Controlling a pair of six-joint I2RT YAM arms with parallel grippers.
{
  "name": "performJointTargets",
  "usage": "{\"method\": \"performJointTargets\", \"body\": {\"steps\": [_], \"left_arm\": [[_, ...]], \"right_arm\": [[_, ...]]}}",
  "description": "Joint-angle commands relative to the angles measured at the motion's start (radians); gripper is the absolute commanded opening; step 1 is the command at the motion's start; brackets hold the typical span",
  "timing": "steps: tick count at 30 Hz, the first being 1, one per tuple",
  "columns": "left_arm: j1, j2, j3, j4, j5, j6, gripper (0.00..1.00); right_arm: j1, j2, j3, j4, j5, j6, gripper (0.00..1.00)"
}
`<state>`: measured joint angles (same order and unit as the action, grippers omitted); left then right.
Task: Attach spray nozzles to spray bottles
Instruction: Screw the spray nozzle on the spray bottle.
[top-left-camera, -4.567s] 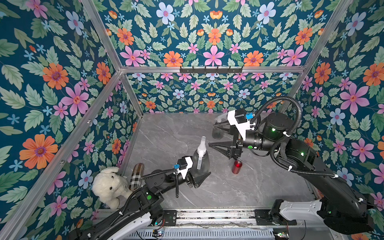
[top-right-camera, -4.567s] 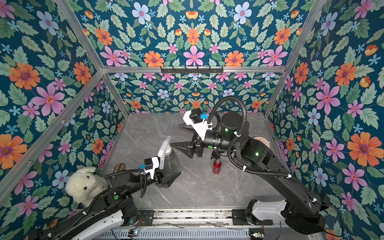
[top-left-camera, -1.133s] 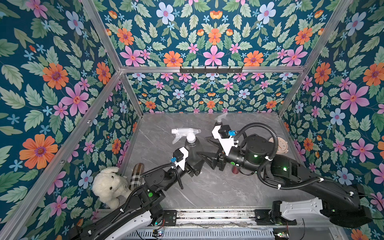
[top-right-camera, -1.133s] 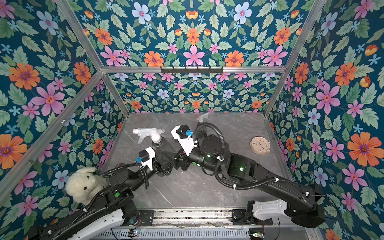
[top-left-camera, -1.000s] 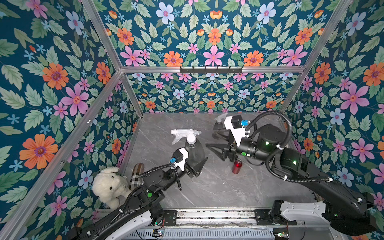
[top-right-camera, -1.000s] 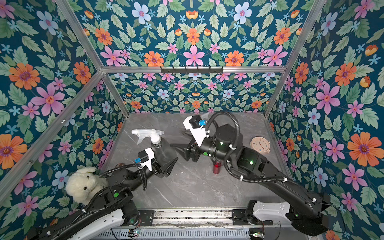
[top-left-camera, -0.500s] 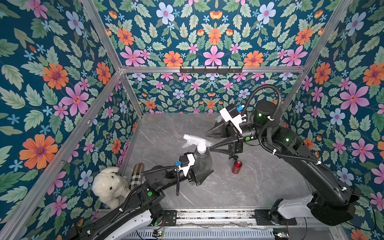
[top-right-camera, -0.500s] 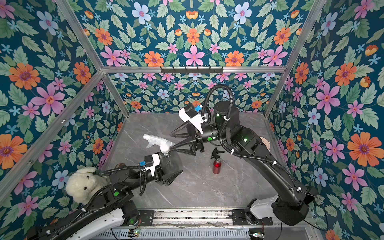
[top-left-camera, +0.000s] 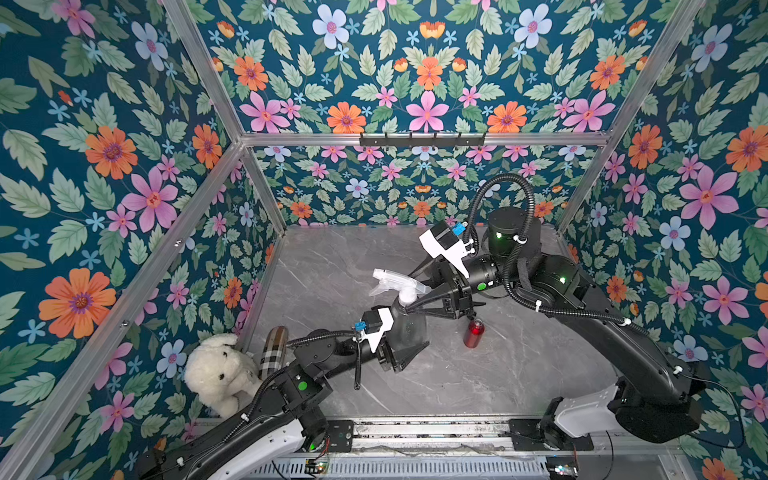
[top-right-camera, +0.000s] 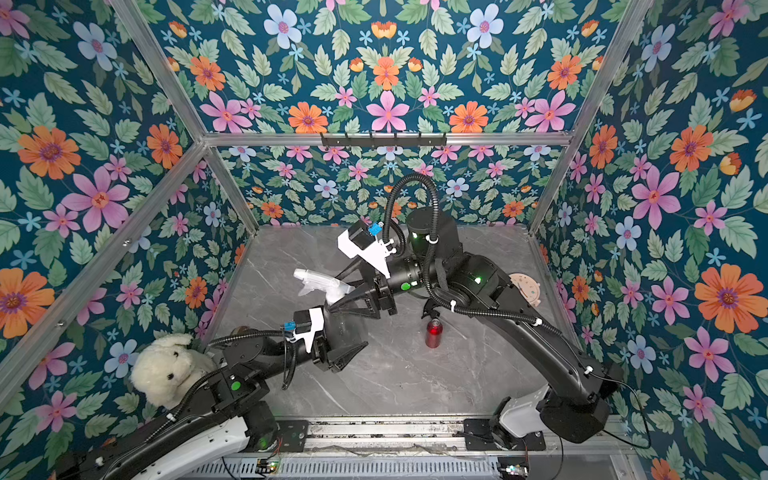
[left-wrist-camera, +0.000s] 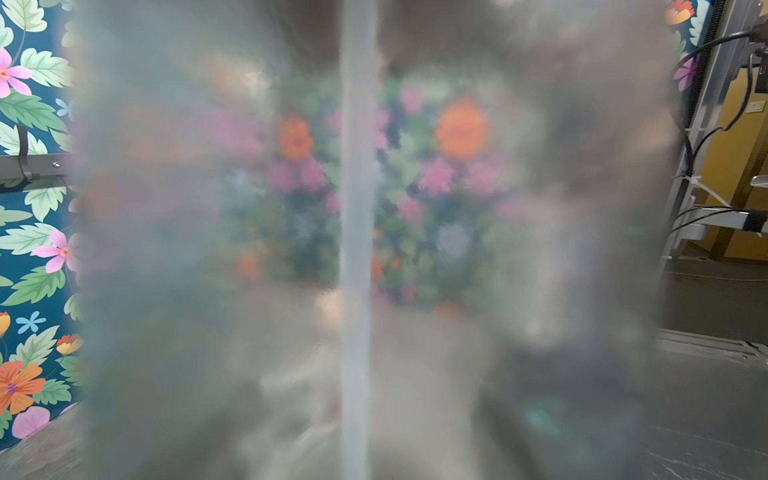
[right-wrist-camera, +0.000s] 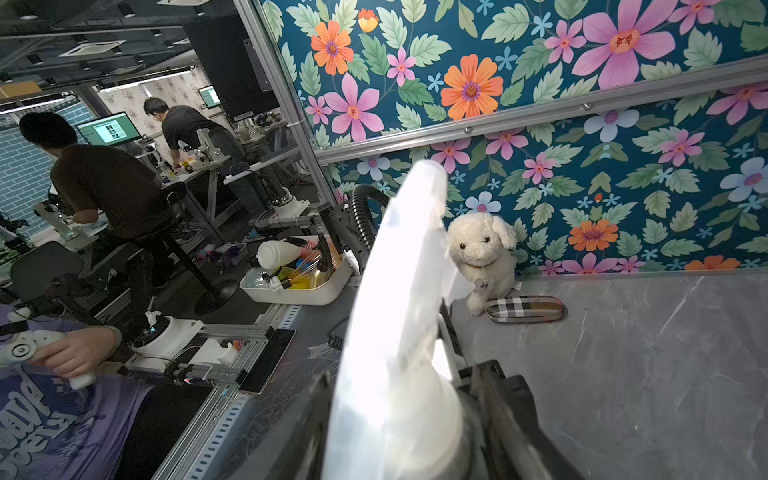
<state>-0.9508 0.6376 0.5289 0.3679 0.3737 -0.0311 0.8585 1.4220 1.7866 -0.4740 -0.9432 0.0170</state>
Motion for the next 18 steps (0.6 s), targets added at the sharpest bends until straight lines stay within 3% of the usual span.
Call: {"method": "performJointTargets", "body": {"steps": [1,5,8,12,18], "left_arm": [[0.0,0.003,0.003,0.036,0.004,-0.009,0.0],[0.0,0.007,0.002,0.039,-0.019,-0.009,0.0],[-0.001,0.005,0.003,0.044,-0.063,-0.007,0.0],[0.0,0.006,0.0,0.065,-0.151,0.0,0.0],[0.0,0.046,0.017,0.091,-0.289,0.026,0.0]], "right_arm": [[0.004,0.001,0.0,-0.005,0.048,-0.021,0.49],[0.015,-0.009,-0.024,0.014,0.086,-0.011,0.35],[0.033,-0.031,-0.073,0.055,0.19,0.013,0.26],[0.084,-0.061,-0.17,0.138,0.395,0.076,0.21],[0.213,-0.033,-0.185,0.117,0.831,0.152,0.23]]}}
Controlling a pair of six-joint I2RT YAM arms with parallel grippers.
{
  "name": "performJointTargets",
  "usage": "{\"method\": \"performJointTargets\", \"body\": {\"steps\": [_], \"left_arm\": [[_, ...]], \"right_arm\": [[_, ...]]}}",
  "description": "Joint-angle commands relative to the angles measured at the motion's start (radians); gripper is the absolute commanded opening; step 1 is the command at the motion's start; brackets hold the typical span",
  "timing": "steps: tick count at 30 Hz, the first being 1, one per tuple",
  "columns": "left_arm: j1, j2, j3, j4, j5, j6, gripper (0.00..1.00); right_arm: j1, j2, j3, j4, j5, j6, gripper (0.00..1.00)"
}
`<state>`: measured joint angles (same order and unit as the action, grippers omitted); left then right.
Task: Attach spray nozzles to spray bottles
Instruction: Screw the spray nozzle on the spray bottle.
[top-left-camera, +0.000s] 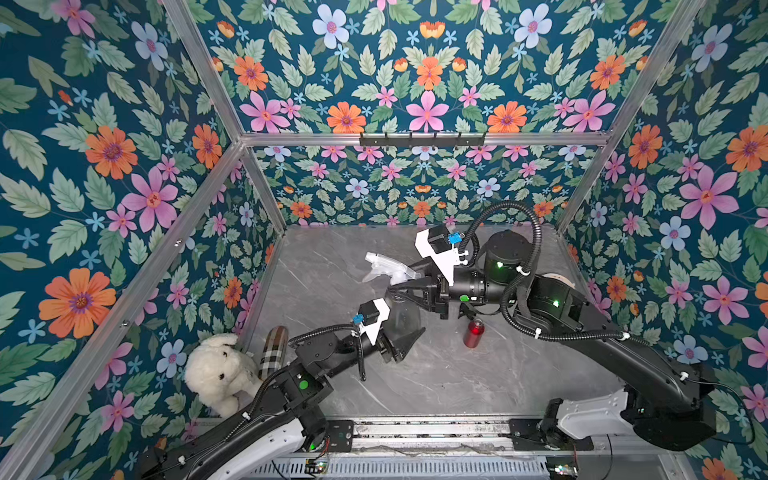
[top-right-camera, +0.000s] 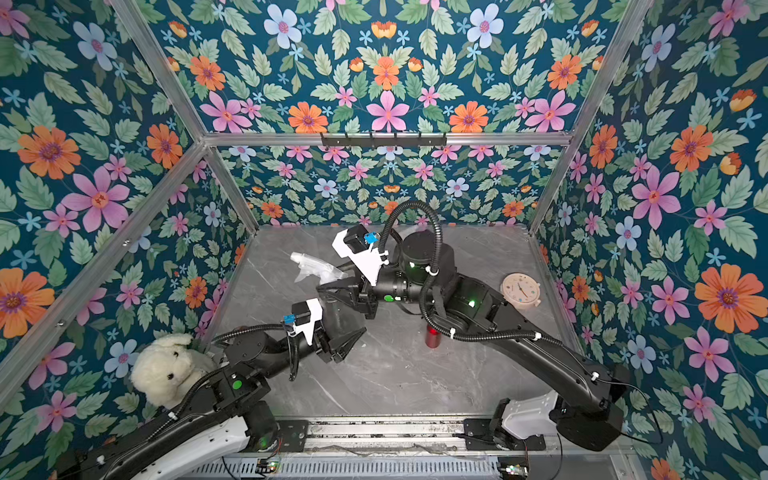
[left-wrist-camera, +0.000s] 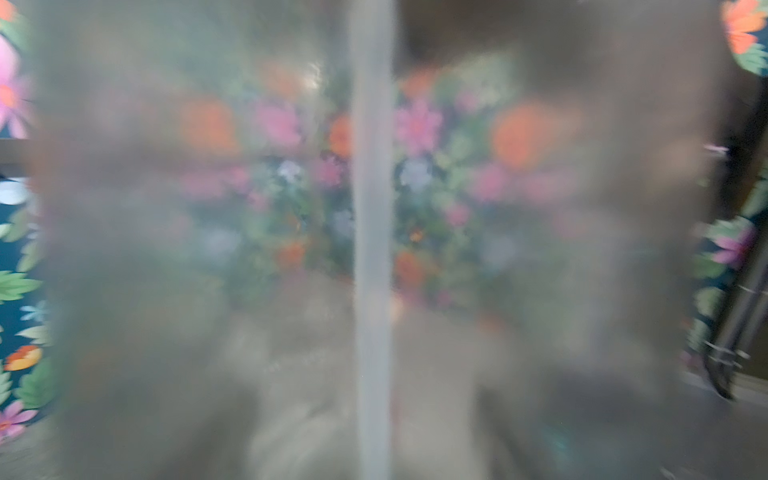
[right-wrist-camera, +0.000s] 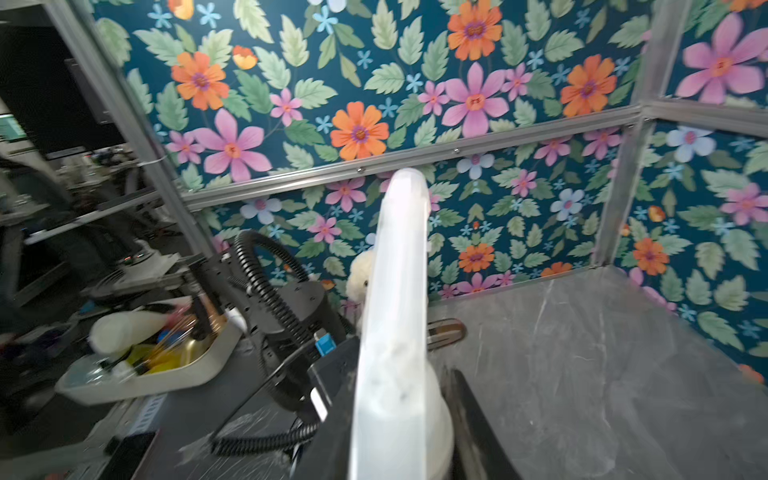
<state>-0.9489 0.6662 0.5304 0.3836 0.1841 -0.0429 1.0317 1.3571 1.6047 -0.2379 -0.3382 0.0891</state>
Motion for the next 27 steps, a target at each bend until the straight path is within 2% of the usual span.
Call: {"method": "performJointTargets", "body": {"steps": [1,5,7,10,14,20,23,25,27], "left_arm": [[-0.002,0.024,0.016,0.086,-0.126,0.044,0.0],[-0.003,0.057,0.023,0.111,-0.19,0.07,0.0],[-0.004,0.078,0.033,0.116,-0.208,0.077,0.0],[-0.004,0.09,0.034,0.127,-0.215,0.081,0.0],[-0.004,0.071,0.024,0.119,-0.227,0.079,0.0],[-0.004,0.043,0.011,0.097,-0.239,0.073,0.0],[-0.004,0.03,0.01,0.091,-0.224,0.069,0.0],[-0.003,0.019,0.006,0.09,-0.199,0.067,0.0],[-0.002,0.008,0.0,0.089,-0.17,0.066,0.0]], "right_arm": [[0.06,0.045,-0.002,-0.126,0.303,0.101,0.24],[0.14,0.12,0.047,-0.196,0.558,0.158,0.24],[0.159,0.168,0.084,-0.236,0.639,0.193,0.24],[0.162,0.198,0.08,-0.228,0.68,0.248,0.26],[0.16,0.158,0.029,-0.134,0.666,0.217,0.38],[0.16,0.011,-0.078,0.02,0.552,0.089,0.66],[0.144,-0.072,-0.119,0.019,0.442,0.033,0.7],[0.099,-0.131,-0.138,0.002,0.317,0.048,0.7],[-0.011,-0.177,-0.16,-0.001,0.089,0.097,0.7]]}}
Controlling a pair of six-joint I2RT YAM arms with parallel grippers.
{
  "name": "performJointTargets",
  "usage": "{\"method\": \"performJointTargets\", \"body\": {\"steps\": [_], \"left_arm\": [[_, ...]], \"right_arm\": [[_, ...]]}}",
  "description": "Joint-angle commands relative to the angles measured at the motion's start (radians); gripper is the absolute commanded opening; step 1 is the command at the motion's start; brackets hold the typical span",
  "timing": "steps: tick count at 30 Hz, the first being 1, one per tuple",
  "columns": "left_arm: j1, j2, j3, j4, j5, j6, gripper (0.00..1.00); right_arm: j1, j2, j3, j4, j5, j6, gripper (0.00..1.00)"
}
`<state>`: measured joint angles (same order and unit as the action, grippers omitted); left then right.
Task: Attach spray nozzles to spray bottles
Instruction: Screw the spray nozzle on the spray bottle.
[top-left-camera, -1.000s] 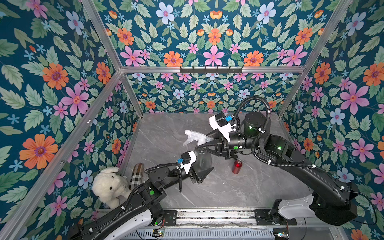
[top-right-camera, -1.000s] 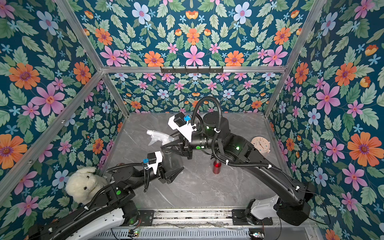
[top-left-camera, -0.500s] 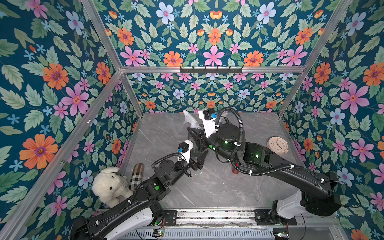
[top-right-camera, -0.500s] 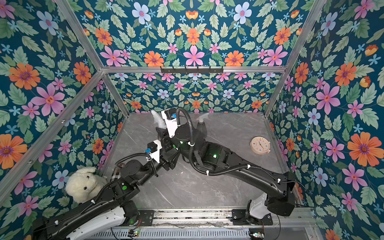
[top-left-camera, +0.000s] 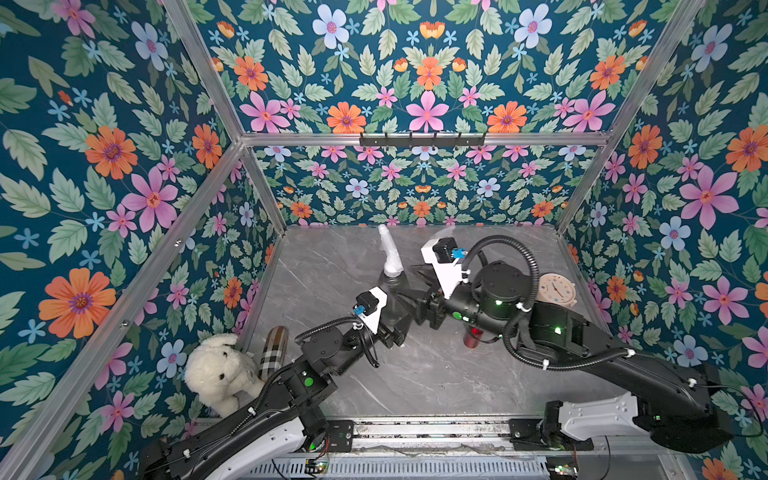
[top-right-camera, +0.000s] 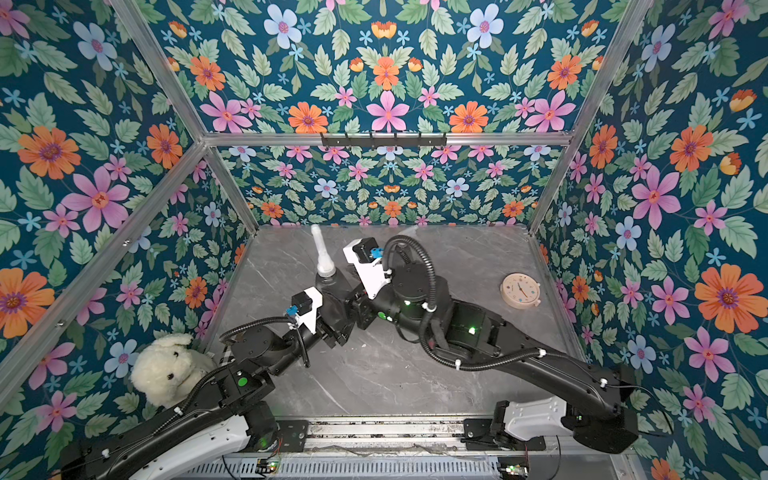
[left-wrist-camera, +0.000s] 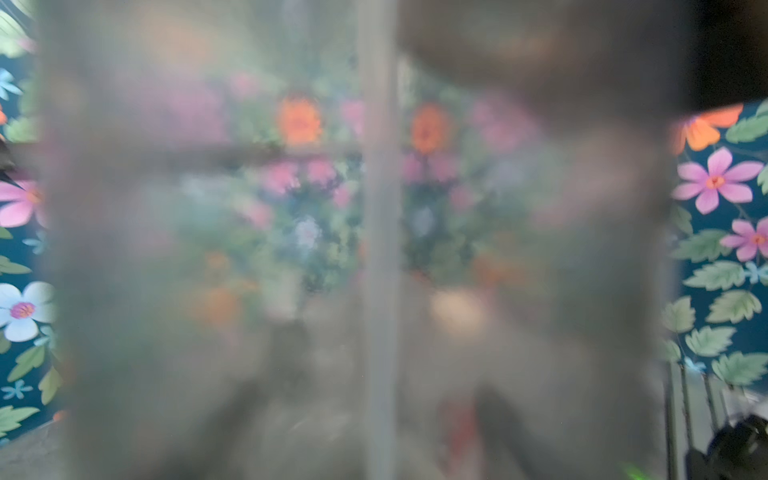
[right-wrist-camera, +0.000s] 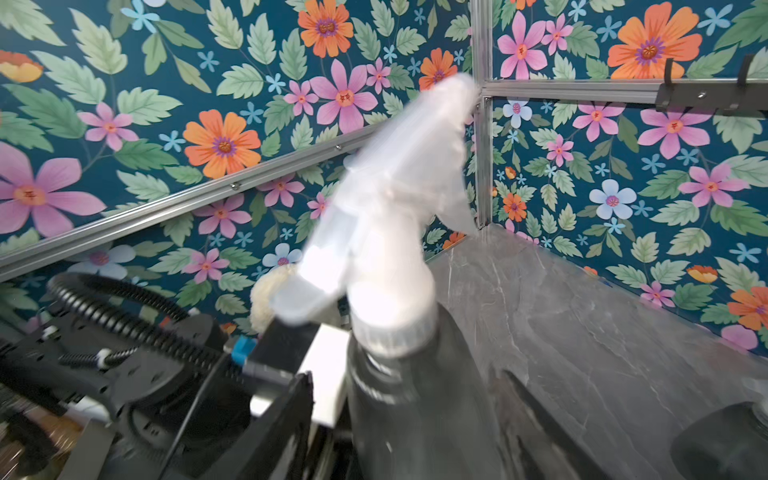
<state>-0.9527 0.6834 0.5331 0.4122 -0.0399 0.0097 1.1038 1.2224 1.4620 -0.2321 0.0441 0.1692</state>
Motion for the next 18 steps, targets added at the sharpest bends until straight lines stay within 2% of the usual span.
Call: {"method": "performJointTargets", "body": {"steps": [1,5,7,9,14,18], "left_arm": [[0.002,-0.014,-0.004,0.058,0.076,0.014,0.0],[0.002,-0.032,-0.007,0.043,0.181,0.003,0.0],[0.002,-0.042,-0.008,0.037,0.227,-0.003,0.0],[0.002,-0.045,-0.006,0.029,0.268,-0.008,0.0],[0.003,-0.031,0.003,0.008,0.332,-0.019,0.0],[0.003,-0.027,0.001,0.009,0.343,-0.022,0.0]], "right_arm": [[-0.14,-0.06,-0.027,0.005,-0.411,0.049,0.68],[-0.314,-0.056,-0.043,0.077,-0.808,0.108,0.63],[-0.345,-0.041,-0.034,0.11,-0.925,0.106,0.63],[-0.352,-0.021,-0.004,0.098,-0.979,0.074,0.62],[-0.352,0.034,0.079,0.058,-1.021,0.02,0.56],[-0.352,0.086,0.144,0.015,-1.079,0.008,0.5]]}}
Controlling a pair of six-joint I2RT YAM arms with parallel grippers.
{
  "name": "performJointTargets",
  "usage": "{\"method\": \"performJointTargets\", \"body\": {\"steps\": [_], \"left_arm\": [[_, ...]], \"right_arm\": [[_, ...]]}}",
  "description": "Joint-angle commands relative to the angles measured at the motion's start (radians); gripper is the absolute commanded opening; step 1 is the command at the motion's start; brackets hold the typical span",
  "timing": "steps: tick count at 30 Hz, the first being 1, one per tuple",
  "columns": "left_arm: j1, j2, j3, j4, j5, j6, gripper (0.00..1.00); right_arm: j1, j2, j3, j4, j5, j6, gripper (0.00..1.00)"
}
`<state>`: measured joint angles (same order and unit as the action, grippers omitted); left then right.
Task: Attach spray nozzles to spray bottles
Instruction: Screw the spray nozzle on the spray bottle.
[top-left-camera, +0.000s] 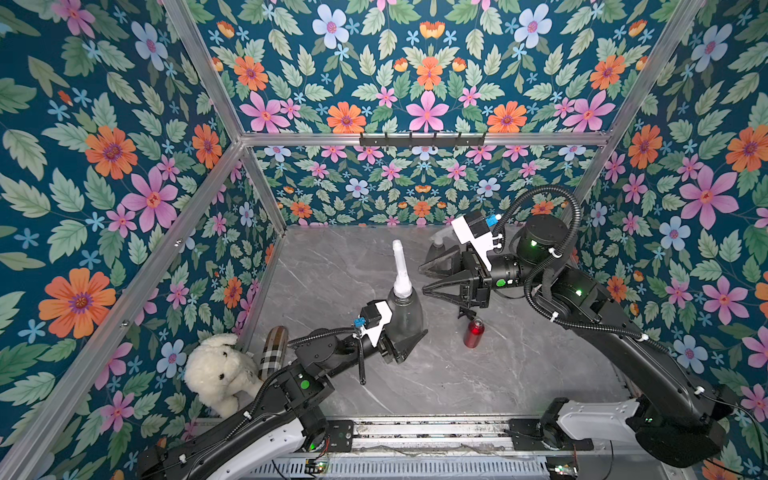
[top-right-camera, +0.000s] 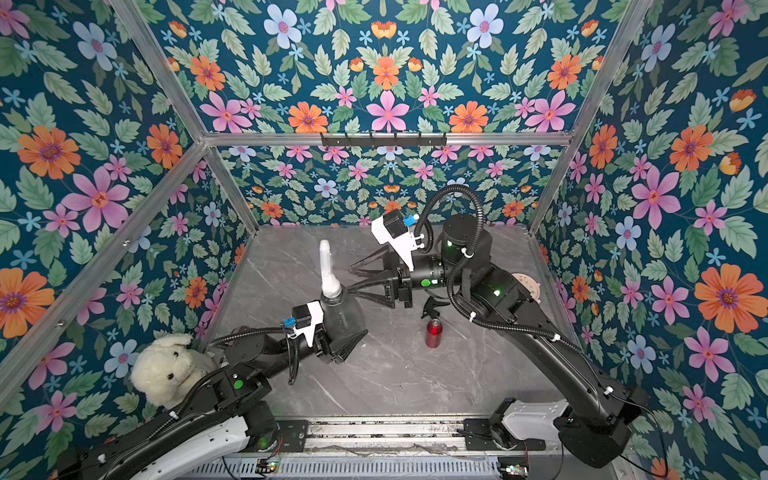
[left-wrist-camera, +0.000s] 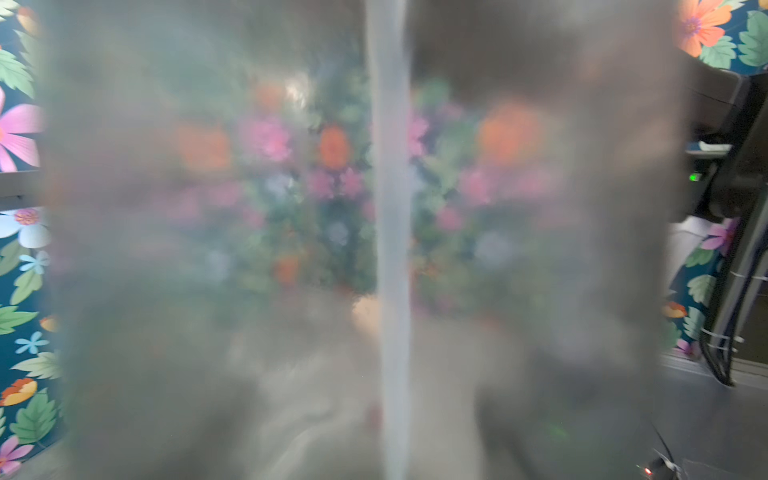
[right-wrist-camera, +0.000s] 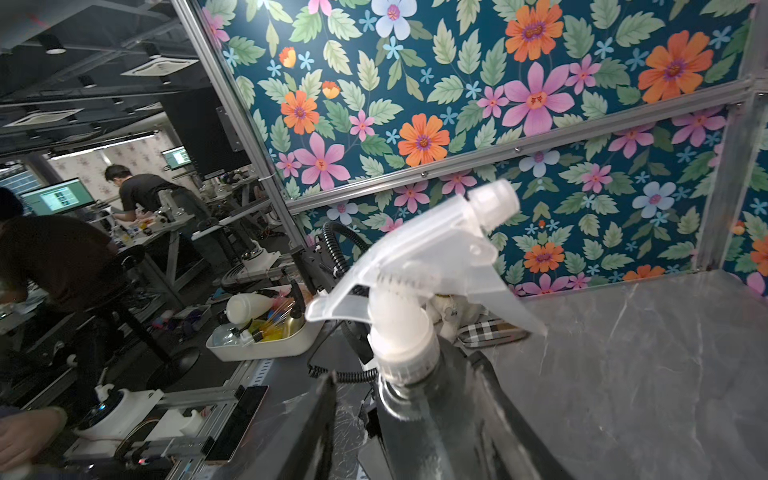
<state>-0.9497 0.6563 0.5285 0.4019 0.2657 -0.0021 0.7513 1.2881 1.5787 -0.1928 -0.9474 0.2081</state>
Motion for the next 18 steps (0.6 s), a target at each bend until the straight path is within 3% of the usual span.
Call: {"method": "performJointTargets", "body": {"steps": [1,18], "left_arm": [[0.0,0.0,0.005,0.019,0.037,-0.01,0.0],[0.001,0.02,0.014,0.012,0.059,-0.005,0.0]], "right_arm": [[0.002,0.026,0.034,-0.035,-0.086,-0.037,0.5],[0.059,0.094,0.127,-0.17,-0.001,-0.135,0.44]]}}
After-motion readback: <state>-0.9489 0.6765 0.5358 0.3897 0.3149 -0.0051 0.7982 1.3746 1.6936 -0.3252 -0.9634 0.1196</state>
